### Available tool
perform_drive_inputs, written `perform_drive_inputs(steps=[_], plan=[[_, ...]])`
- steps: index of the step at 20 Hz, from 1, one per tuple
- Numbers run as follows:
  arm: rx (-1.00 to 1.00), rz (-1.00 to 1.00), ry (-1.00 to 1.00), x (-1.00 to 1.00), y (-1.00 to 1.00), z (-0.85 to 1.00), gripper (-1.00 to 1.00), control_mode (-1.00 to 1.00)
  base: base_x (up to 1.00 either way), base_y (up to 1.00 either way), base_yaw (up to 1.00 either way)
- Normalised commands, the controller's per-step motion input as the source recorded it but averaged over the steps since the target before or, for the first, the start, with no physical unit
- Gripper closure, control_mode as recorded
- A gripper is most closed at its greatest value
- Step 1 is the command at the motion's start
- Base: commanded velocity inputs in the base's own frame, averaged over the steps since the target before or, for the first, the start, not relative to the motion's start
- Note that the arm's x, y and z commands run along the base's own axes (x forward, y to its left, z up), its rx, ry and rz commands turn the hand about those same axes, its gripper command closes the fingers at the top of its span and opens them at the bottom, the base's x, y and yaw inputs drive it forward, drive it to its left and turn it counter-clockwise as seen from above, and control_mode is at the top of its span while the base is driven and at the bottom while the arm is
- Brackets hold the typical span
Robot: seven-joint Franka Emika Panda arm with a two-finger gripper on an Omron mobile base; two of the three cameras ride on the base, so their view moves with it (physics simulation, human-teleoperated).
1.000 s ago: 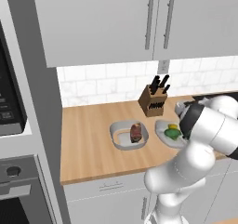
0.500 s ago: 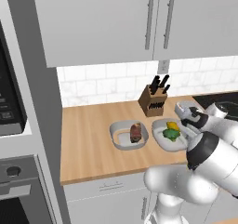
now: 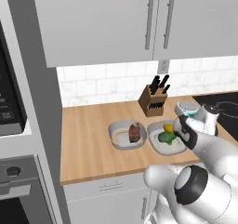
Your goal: Take the meat container that has the steak and place it on the second highest rack of the freezer. Then take the vegetable container that has the broccoli and lemon and place it on the highest rack of the freezer.
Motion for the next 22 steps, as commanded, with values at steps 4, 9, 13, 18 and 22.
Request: perform_drive_inputs(steps=[4, 9, 13, 18, 22], plan=[[0.00, 0.00, 0.08, -0.11, -0.28, 1.00, 1.00, -1.00, 0.00, 0.00, 0.00], [0.00, 0.00, -0.16, -0.38, -0.11, 0.92, 1.00, -1.00, 0.00, 0.00, 0.00], [0.03, 0.00, -0.06, -0.29, 0.00, 0.86, 1.00, -1.00, 0.00, 0.00, 0.00], [0.00, -0.05, 0.01, -0.16, 0.00, 0.77, 1.00, -1.00, 0.00, 0.00, 0.00], [0.00, -0.07, 0.00, -0.25, 0.00, 0.58, 1.00, -1.00, 0.00, 0.00, 0.00]])
